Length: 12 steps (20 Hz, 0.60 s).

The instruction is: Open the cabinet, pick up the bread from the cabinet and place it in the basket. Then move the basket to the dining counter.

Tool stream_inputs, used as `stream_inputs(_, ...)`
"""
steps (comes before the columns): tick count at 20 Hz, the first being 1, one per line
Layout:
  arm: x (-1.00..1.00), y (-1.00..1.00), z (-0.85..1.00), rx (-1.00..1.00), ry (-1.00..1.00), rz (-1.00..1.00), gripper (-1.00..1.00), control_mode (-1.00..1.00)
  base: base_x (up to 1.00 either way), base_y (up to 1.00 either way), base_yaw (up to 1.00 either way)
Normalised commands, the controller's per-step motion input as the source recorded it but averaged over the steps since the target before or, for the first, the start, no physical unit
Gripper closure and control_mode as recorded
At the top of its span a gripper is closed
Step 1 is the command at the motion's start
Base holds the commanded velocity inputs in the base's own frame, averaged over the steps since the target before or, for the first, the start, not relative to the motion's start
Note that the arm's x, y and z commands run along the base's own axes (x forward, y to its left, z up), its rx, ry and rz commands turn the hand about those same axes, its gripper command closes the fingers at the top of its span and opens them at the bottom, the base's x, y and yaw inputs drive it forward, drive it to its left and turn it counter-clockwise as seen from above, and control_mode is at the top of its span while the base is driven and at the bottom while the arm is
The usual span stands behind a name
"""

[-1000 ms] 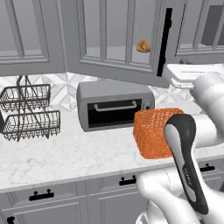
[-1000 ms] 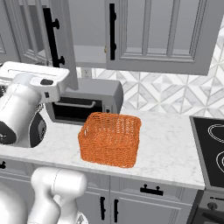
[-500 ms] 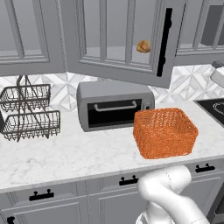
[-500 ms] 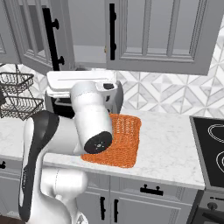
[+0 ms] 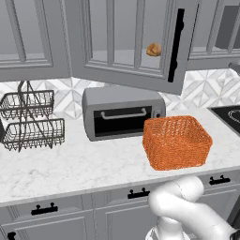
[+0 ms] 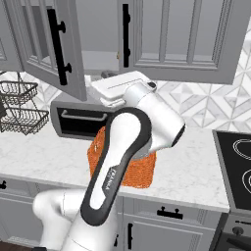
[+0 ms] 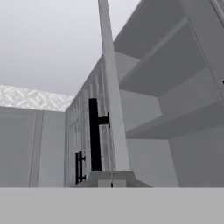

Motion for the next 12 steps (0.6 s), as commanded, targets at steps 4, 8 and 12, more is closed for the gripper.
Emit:
stream_inputs(4, 0.6, 0.22, 0.0, 0.0, -0.02, 0.21, 1.0, -1.0, 0.0, 0.0, 0.0)
stream_inputs(8, 0.57, 0.41, 0.0, -0.02, 0.0, 0.02, 1.0, -1.0, 0.0, 0.0, 0.0)
stream_inputs(12, 0.28, 0.43, 0.0, -0.07, 0.0, -0.04, 1.0, -1.0, 0.0, 0.0, 0.0)
